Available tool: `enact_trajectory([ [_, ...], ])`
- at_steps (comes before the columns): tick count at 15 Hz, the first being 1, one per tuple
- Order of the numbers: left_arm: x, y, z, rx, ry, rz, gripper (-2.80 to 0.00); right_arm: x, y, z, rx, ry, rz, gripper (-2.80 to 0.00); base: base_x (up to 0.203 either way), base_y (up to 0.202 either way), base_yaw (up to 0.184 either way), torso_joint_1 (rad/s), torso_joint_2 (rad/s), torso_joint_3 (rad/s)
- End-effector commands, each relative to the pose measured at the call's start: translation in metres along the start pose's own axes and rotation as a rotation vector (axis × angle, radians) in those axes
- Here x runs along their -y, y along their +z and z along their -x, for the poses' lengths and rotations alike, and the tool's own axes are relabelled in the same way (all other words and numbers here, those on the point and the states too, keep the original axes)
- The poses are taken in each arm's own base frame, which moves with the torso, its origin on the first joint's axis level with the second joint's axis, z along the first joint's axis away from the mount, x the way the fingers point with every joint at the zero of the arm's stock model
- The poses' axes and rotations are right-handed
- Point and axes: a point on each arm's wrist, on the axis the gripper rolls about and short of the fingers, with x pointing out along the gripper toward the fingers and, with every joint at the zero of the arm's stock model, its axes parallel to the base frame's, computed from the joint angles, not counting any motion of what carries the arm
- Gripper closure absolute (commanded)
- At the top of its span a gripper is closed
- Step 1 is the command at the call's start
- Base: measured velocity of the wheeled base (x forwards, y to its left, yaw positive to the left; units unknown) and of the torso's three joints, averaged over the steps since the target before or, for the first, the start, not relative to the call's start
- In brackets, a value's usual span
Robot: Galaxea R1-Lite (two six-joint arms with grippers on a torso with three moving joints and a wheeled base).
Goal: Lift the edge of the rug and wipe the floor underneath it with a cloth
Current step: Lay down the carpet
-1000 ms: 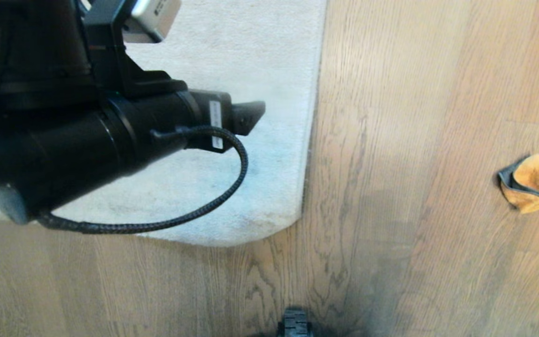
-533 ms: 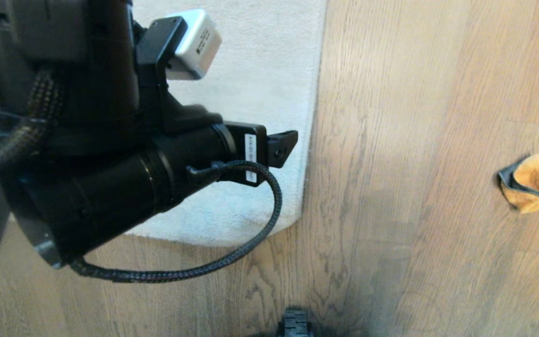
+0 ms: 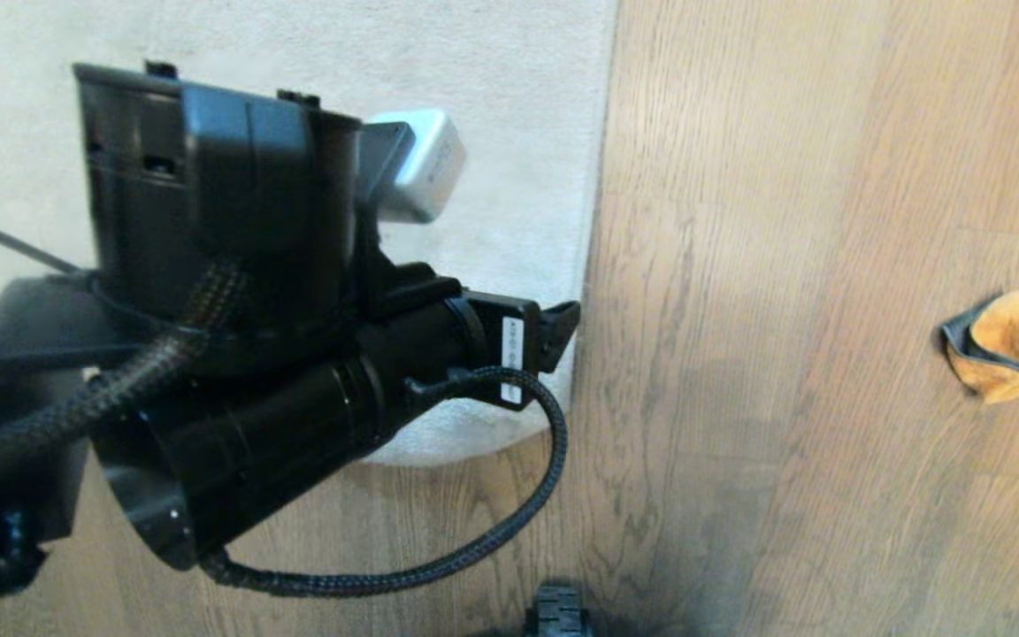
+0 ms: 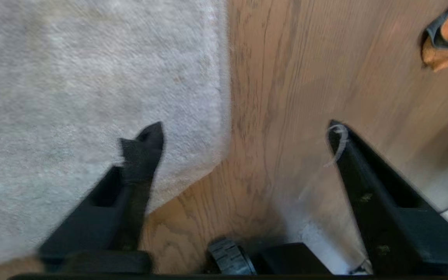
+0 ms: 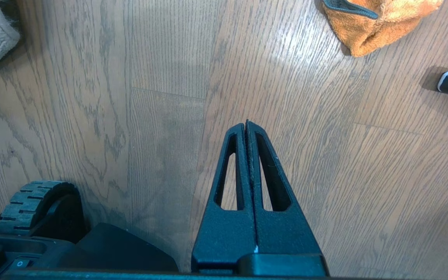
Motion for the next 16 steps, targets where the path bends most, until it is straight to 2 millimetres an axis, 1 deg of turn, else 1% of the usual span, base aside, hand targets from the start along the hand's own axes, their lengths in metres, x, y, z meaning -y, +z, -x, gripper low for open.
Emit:
enact_trajectory([
  [1,0.004,-0.008,-0.006,-0.026,0.002,-0.007,0.00,0.000,0.000,0.000,0.000,0.001,0.001,0.00,0.000,0.000,0.000,0.000,0.00,0.000],
  [3,0.007,-0.011,-0.008,-0.040,-0.017,-0.011,0.00,0.000,0.000,0.000,-0.001,0.000,0.001,0.00,0.000,0.000,0.000,0.000,0.00,0.000],
  [5,0.009,-0.018,-0.013,-0.065,-0.021,-0.022,0.00,0.000,0.000,0.000,-0.001,0.001,0.000,0.00,0.000,0.000,0.000,0.000,0.00,0.000],
  [7,0.013,-0.028,-0.026,-0.101,-0.016,-0.040,0.00,0.000,0.000,0.000,-0.001,0.001,0.001,0.00,0.000,0.000,0.000,0.000,0.00,0.000],
  [13,0.029,-0.069,-0.072,-0.222,-0.002,-0.083,0.00,0.000,0.000,0.000,-0.002,0.000,0.001,0.00,0.000,0.000,0.000,0.000,0.00,0.000],
  [16,0.031,-0.086,-0.086,-0.272,0.014,-0.104,0.00,0.000,0.000,0.000,-0.001,0.001,0.001,0.00,0.000,0.000,0.000,0.000,0.00,0.000],
])
